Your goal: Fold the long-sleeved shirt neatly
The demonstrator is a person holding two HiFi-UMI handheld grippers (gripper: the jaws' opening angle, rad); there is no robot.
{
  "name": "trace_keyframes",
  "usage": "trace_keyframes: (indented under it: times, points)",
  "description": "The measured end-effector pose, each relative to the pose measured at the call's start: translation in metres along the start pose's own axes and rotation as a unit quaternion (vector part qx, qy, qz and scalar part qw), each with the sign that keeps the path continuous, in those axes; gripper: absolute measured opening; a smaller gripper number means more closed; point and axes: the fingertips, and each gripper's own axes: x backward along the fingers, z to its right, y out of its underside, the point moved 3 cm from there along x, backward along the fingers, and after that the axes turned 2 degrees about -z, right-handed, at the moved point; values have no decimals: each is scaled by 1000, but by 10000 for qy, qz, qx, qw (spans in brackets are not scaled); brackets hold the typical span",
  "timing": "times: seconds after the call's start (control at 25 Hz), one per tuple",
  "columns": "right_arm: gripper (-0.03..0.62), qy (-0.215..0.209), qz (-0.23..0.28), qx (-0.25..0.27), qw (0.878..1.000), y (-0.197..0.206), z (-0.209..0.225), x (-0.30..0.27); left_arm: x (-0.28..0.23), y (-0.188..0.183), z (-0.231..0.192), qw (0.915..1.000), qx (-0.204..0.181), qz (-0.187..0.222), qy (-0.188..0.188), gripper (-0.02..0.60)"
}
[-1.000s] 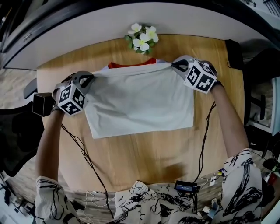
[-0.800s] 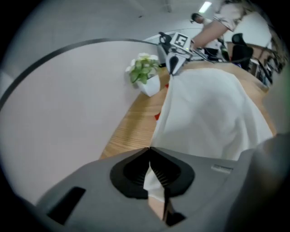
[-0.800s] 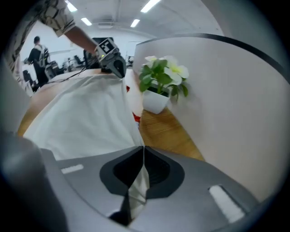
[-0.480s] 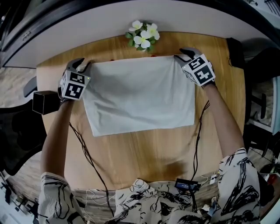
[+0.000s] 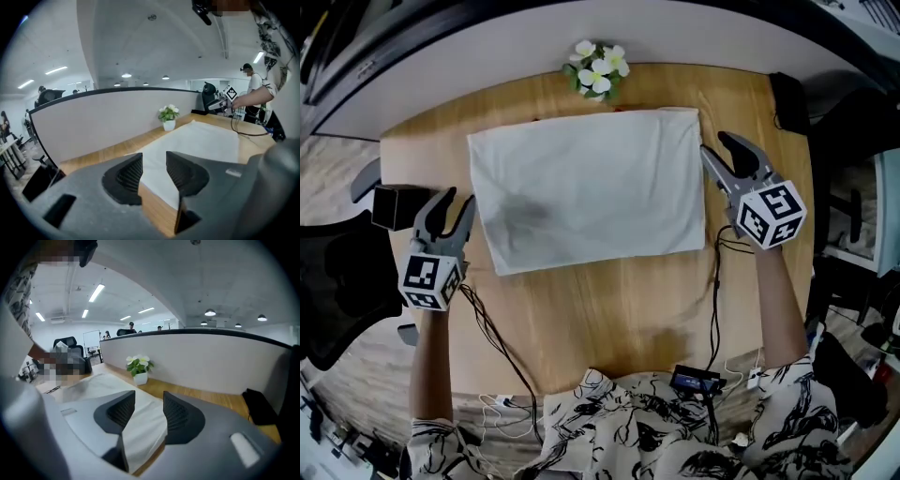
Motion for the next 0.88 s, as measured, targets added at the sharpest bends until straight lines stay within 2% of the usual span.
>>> trace_keyframes:
  times: [0.12,0.24,0.36,0.48,0.64,0.76,0.8,0.88]
  points:
    - [225,-223,-354,-131,9990,39,-29,35,30,36,37,9990,116,-274,326,177]
    - [255,-489,-934,-183,9943,89,-60,66,50,72,69,9952,454,-611,618,206]
    - [267,-679,-1549,-40,9856,135,-85,87,65,105,89,9906,751,-901,710,224]
    - [264,-691,-2067,237,9757,168,-94,95,69,127,106,9871,902,-1070,782,229]
    - [211,-680,-2456,256,9666,189,-91,98,59,135,122,9853,668,-1293,893,224]
    - [160,-723,-2588,298,9628,195,-90,97,51,135,120,9836,721,-1405,867,205]
    - [136,-718,-2599,301,9625,196,-90,96,50,137,117,9831,729,-1461,833,178]
    - [20,-693,-2618,317,9621,197,-91,95,50,140,113,9826,667,-1563,744,54]
